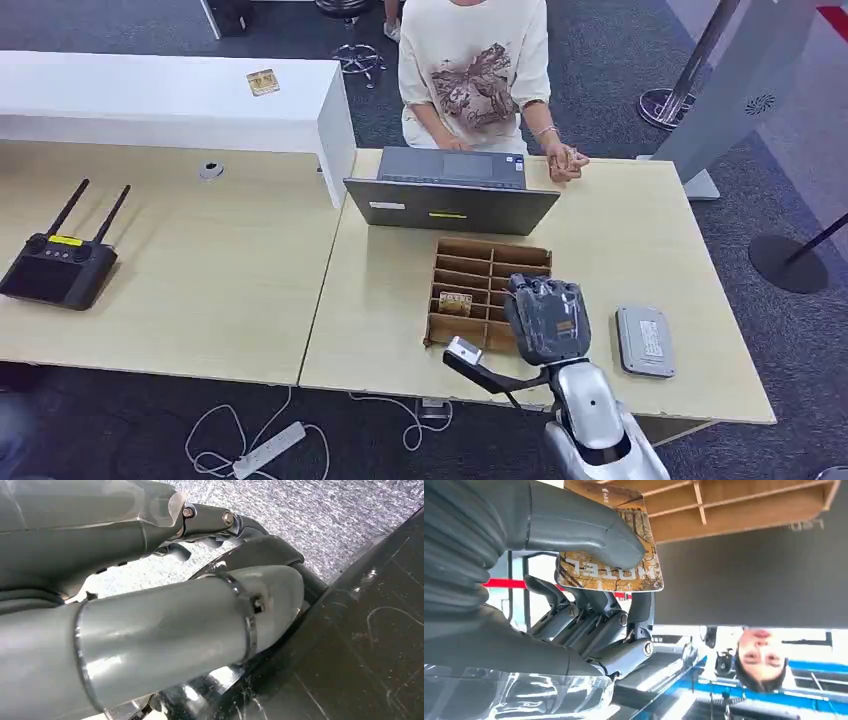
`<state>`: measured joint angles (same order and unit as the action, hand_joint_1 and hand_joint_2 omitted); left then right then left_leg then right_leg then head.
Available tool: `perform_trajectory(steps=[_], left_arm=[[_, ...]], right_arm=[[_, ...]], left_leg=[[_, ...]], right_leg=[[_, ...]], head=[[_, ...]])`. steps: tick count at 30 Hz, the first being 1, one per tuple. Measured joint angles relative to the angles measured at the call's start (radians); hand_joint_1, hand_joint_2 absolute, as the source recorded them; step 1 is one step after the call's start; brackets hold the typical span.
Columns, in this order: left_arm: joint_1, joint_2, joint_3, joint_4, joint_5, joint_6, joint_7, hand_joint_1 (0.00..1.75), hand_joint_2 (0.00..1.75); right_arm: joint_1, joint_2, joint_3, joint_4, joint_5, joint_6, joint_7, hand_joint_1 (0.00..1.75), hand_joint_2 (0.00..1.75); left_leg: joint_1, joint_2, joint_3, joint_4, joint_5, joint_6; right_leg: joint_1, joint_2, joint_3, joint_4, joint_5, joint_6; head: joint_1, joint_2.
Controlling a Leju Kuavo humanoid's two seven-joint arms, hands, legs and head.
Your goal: Pass the card to the sensor for recognition and then transmit it.
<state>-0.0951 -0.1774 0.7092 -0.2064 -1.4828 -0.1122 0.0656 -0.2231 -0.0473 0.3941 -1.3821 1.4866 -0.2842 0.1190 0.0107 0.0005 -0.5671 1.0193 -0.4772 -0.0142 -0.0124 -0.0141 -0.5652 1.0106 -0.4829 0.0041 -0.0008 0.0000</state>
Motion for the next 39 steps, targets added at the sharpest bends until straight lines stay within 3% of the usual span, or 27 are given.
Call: perform_trajectory(steps=[19,32,39], left_arm=[[0.000,0.000,0.000,0.000,-0.002,-0.001,-0.002,0.00,0.00],[0.000,0.000,0.000,0.000,-0.005,-0.001,-0.002,0.00,0.00],[-0.001,0.000,0.000,0.000,-0.006,-0.003,-0.001,0.00,0.00]], right_arm=[[-0.012,0.000,0.002,-0.079,0.021,-0.120,-0.064,1.75,1.75],[-0.078,0.004,0.009,-0.091,0.041,-0.132,-0.091,1.75,1.75],[-0.166,0.008,0.050,-0.056,0.016,-0.124,-0.120,1.75,1.75]], left_leg=[[0.000,0.000,0.000,0.000,0.000,0.000],[0.000,0.000,-0.001,0.000,0.000,0.000],[0.000,0.000,-0.001,0.000,0.001,-0.001]], right_leg=[[0.000,0.000,0.000,0.000,0.000,0.000],[0.000,0.000,0.000,0.000,0.000,0.000],[0.000,0.000,0.000,0.001,0.000,0.000]], head=[[0.000,0.000],[0.000,0.000],[0.000,0.000]])
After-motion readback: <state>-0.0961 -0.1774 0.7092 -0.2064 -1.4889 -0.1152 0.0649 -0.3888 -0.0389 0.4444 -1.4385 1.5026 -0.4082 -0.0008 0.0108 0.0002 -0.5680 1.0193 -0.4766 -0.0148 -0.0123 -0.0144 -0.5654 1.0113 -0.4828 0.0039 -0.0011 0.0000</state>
